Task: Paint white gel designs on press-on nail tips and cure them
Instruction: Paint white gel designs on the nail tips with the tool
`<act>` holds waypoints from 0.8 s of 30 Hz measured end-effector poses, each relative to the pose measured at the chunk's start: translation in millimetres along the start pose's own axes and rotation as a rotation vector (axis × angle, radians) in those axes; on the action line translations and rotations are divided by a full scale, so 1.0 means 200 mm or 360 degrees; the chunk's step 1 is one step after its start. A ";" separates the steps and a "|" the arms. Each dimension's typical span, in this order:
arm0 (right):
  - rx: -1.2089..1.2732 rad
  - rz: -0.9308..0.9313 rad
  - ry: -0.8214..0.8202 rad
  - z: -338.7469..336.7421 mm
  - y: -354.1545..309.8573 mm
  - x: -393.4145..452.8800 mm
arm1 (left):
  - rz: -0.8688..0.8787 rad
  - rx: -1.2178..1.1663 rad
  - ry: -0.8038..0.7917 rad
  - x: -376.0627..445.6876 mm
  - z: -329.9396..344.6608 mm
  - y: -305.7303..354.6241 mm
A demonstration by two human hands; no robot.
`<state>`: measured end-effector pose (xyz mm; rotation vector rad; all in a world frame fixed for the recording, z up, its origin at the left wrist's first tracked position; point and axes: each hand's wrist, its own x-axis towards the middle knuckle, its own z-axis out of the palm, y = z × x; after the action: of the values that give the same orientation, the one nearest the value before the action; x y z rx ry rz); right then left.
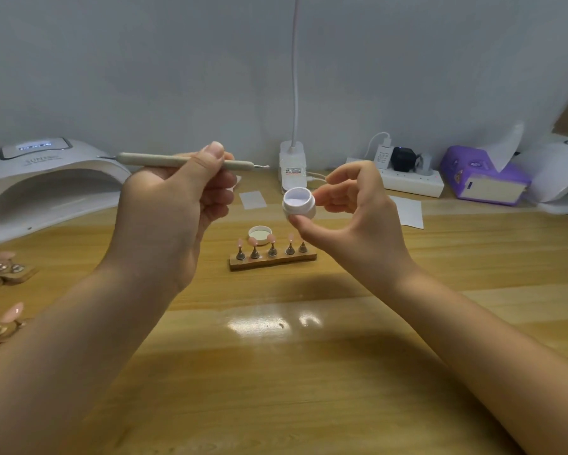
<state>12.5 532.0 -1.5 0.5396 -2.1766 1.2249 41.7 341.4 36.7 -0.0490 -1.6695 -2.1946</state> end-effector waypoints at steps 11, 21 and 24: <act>-0.0144 -0.0167 -0.0038 0.02 -0.03 -0.02 | 0.0229 0.0575 -0.0055 -0.05 0.02 -0.02; -0.0181 -0.0238 -0.0054 0.04 -0.04 -0.03 | 0.0144 0.0681 -0.0089 -0.07 0.03 -0.03; -0.0187 -0.0240 -0.0061 0.04 -0.04 -0.03 | 0.0018 0.0590 -0.0072 -0.06 0.03 -0.02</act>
<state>19.1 522.3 -4.0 0.6694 -2.1799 1.0080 50.4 352.2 31.2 -0.0078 -2.0670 -1.8536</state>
